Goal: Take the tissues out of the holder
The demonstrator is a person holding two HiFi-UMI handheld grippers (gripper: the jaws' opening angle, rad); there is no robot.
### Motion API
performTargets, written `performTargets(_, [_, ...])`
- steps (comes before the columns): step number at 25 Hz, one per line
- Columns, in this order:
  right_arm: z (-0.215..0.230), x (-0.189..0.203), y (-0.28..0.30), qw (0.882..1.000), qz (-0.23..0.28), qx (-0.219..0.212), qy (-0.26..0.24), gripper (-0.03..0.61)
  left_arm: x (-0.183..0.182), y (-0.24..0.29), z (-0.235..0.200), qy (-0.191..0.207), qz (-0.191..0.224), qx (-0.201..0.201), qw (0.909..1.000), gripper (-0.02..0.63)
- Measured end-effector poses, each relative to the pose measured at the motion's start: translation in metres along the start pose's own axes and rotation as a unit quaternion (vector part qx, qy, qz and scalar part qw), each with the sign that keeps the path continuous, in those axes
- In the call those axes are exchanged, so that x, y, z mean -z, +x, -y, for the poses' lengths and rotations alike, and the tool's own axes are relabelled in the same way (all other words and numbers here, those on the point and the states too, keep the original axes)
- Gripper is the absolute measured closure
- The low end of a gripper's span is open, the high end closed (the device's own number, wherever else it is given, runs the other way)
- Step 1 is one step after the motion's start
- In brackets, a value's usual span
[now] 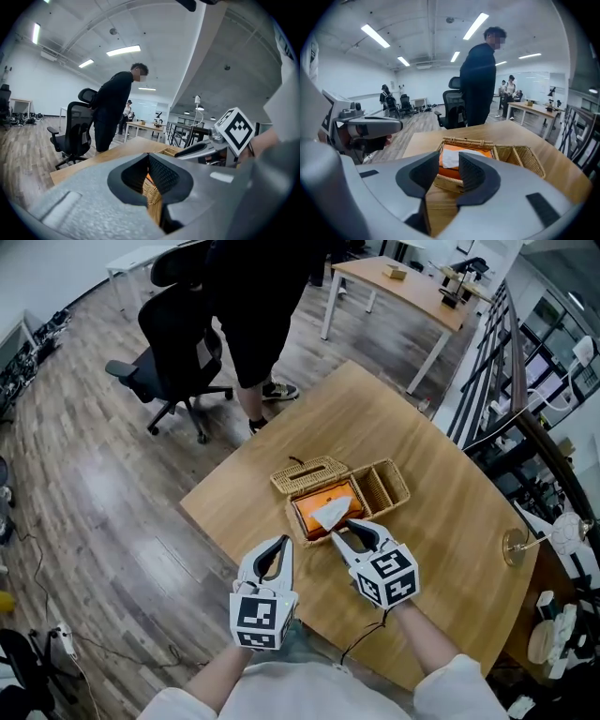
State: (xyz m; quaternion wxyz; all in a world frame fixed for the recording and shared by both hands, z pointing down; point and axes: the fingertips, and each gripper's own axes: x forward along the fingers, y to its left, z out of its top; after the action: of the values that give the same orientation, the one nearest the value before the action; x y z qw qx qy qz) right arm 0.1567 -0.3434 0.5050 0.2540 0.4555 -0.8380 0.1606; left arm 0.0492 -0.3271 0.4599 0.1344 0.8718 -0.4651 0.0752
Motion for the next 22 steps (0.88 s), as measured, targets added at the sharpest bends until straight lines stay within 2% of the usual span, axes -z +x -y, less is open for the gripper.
performTargets(5, [0.001, -0.006, 0.015, 0.996, -0.026, -0.046, -0.074, 0.384, 0.001, 0.005, -0.005, -0.005, 0.000, -0.016, 0.9999, 0.604])
performTargets(9, [0.005, -0.007, 0.031, 0.985, -0.051, -0.079, -0.143, 0.313, 0.002, 0.010, -0.011, -0.012, 0.002, -0.029, 0.9995, 0.604])
performTargets(13, [0.008, -0.005, 0.047, 0.970, -0.076, -0.116, -0.199, 0.263, 0.008, 0.017, -0.018, -0.018, -0.002, -0.038, 0.9991, 0.604])
performTargets(16, [0.007, 0.001, 0.056, 0.955, -0.099, -0.147, -0.239, 0.226, 0.012, 0.020, -0.024, -0.021, -0.007, -0.043, 0.9988, 0.604])
performTargets(22, [0.010, 0.014, 0.079, 0.928, -0.136, -0.179, -0.297, 0.215, 0.021, 0.027, -0.037, -0.030, -0.016, -0.053, 0.9980, 0.603])
